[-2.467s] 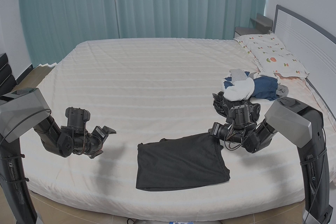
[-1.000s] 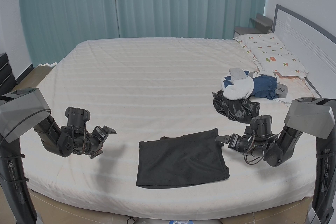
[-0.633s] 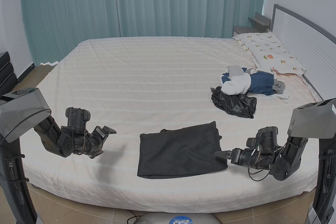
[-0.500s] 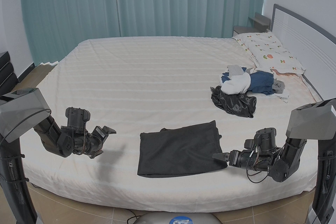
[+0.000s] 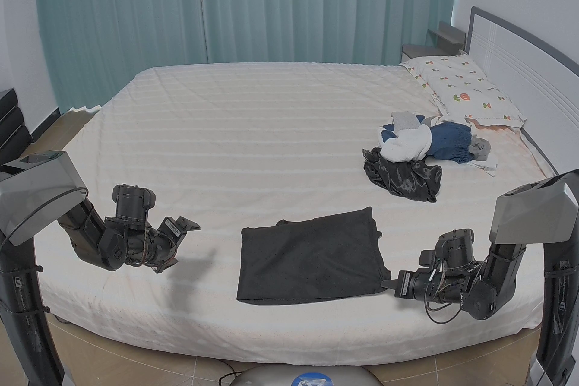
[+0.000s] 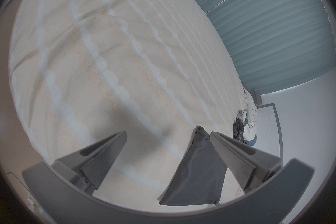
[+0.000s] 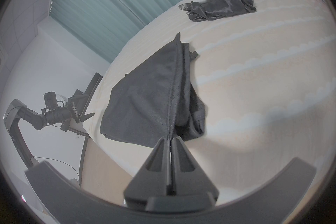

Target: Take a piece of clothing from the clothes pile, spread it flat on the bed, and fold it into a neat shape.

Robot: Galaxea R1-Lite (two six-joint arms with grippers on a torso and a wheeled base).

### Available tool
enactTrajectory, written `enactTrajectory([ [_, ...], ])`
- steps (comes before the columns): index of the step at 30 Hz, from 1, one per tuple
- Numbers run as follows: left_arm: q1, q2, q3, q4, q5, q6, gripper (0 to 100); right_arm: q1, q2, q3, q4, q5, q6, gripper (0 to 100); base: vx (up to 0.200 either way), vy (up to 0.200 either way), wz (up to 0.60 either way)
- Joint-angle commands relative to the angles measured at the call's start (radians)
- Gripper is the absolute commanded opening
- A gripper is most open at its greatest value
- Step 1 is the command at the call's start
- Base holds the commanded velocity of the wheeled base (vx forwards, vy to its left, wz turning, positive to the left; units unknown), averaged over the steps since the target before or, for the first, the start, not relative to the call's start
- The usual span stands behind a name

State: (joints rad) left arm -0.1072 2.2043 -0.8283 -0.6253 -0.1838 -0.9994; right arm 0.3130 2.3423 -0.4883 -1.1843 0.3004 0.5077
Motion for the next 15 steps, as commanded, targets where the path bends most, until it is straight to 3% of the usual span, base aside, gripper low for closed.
enactTrajectory([
  [1, 0.0, 0.002, 0.0, -0.001, 0.0, -0.001, 100, -0.006, -0.008, 0.024, -0.002, 0.0, 0.0, 100, 0.0, 0.0, 0.0],
  [12, 0.0, 0.002, 0.001, -0.001, 0.0, -0.001, 100, -0.045, -0.017, 0.031, -0.052, 0.011, 0.014, 100, 0.0, 0.0, 0.0],
  [15, 0.0, 0.002, 0.001, -0.001, 0.0, -0.001, 100, -0.083, -0.008, 0.028, -0.101, 0.014, 0.101, 100, 0.0, 0.0, 0.0],
])
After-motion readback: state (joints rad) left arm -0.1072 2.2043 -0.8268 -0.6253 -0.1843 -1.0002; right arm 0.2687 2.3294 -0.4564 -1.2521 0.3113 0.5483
